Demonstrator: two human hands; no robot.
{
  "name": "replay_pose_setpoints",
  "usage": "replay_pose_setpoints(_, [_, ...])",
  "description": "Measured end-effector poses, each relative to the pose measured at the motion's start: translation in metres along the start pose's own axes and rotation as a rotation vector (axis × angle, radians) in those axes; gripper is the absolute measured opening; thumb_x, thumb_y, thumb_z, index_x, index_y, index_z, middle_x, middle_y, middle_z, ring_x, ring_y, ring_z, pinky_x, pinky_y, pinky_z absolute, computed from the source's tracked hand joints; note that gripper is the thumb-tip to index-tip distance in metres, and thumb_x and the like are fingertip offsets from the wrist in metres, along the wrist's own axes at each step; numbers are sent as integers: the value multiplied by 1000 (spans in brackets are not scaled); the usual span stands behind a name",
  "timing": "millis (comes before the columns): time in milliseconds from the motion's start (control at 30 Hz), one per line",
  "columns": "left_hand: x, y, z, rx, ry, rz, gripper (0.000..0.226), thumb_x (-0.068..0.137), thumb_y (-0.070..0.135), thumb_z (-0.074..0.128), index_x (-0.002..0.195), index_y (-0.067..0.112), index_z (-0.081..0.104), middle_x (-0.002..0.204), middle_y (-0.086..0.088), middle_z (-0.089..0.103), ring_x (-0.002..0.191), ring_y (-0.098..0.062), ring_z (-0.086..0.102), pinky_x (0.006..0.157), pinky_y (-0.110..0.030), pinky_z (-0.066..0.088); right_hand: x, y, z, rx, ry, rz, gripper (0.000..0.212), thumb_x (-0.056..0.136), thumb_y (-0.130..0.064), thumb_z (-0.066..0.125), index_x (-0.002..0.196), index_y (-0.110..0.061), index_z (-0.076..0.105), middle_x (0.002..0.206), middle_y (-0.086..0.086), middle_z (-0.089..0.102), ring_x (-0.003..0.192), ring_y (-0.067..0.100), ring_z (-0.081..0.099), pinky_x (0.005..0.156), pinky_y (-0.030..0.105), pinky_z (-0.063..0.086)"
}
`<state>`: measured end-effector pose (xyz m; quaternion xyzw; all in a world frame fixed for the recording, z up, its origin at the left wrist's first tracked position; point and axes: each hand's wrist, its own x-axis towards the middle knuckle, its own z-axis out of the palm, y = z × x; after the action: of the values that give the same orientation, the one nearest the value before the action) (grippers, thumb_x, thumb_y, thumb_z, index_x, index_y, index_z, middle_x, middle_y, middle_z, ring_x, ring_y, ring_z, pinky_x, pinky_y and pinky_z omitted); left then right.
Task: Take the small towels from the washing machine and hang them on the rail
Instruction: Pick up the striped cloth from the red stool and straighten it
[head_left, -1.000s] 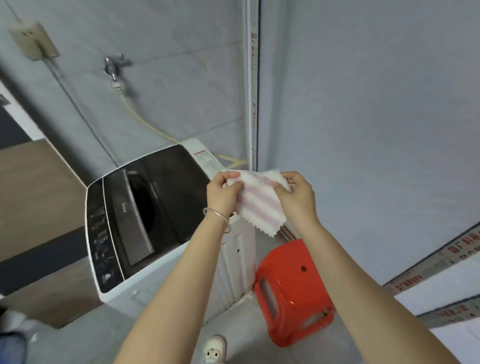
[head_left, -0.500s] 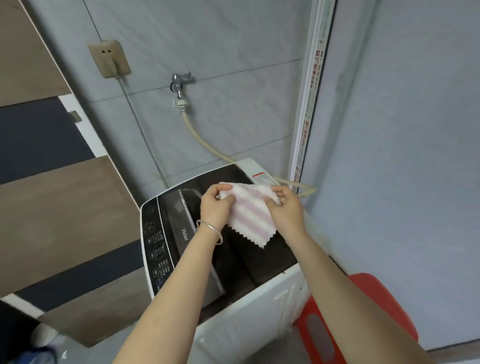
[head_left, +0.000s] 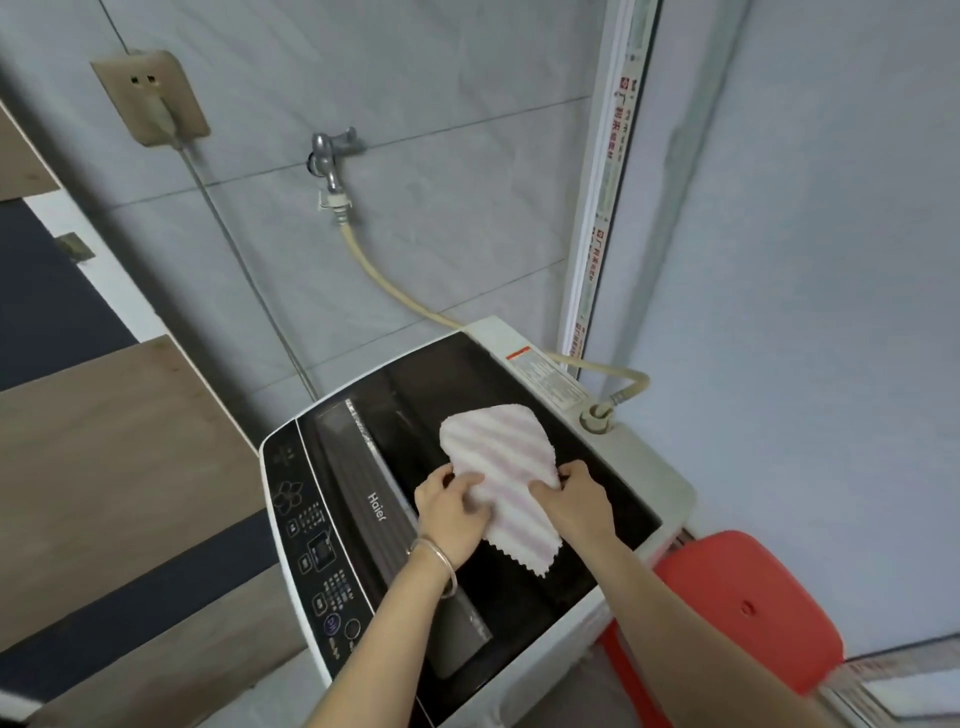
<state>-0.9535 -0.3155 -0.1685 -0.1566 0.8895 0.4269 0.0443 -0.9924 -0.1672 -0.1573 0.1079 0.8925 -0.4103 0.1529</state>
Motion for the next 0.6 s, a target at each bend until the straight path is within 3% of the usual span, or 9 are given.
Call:
replay_pose_setpoints(100, [-3, -6, 7, 144, -128, 80, 55, 80, 40, 62, 131, 33, 43, 151, -2, 10, 141, -23, -1, 115, -30, 7, 6, -6, 2, 222, -62, 72, 46, 78, -30, 61, 117, -11, 45, 102, 5, 60, 87, 21, 61, 72, 34, 51])
replay_pose_setpoints(233, [-4, -10, 14, 264, -202, 137, 98, 59, 64, 66, 142, 38, 21, 154, -8, -15, 142, -28, -16, 117, -36, -4, 8, -16, 2, 588, -221, 114, 50, 75, -27, 65, 119, -7, 50, 104, 12, 64, 91, 24, 66, 77, 37, 58])
replay_pose_setpoints(333, [1, -14, 19, 239, -162, 182, 111, 51, 74, 64, 143, 42, 13, 155, -9, -16, 142, -28, -21, 116, -38, -8, 0, -25, 0, 779, -347, 24, 39, 82, -24, 62, 116, -7, 54, 105, 19, 68, 91, 28, 70, 76, 34, 57])
replay_pose_setpoints(400, [4, -11, 19, 201, -7, 224, 96, 57, 73, 59, 140, 38, 28, 157, -8, -1, 143, -28, -12, 115, -35, -8, -3, -30, -3, 877, -399, -14, 26, 89, -16, 56, 114, -9, 56, 107, 21, 67, 94, 29, 69, 79, 34, 56])
replay_pose_setpoints(467, [2, -2, 16, 26, 206, 207, 59, 77, 48, 64, 128, 22, 51, 156, -10, 9, 143, -28, 3, 119, -38, 4, -6, -35, -6, 910, -398, -61, 24, 89, -5, 53, 109, -14, 59, 109, 19, 66, 98, 30, 67, 86, 38, 55])
replay_pose_setpoints(533, [1, 9, 8, -278, 306, 137, 49, 85, 24, 62, 130, 9, 48, 152, -8, 20, 140, -21, 17, 117, -38, 19, -8, -36, -9, 744, -326, -146, 32, 83, -1, 56, 107, -22, 60, 112, 10, 65, 105, 23, 63, 92, 39, 51])
replay_pose_setpoints(600, [6, 15, -6, -483, 253, 120, 47, 87, 21, 59, 130, 9, 45, 136, -6, 43, 121, -7, 42, 103, -15, 34, -14, -38, -10, 505, -263, -233, 41, 79, -4, 59, 114, -27, 54, 114, -3, 61, 110, 12, 57, 89, 26, 47])
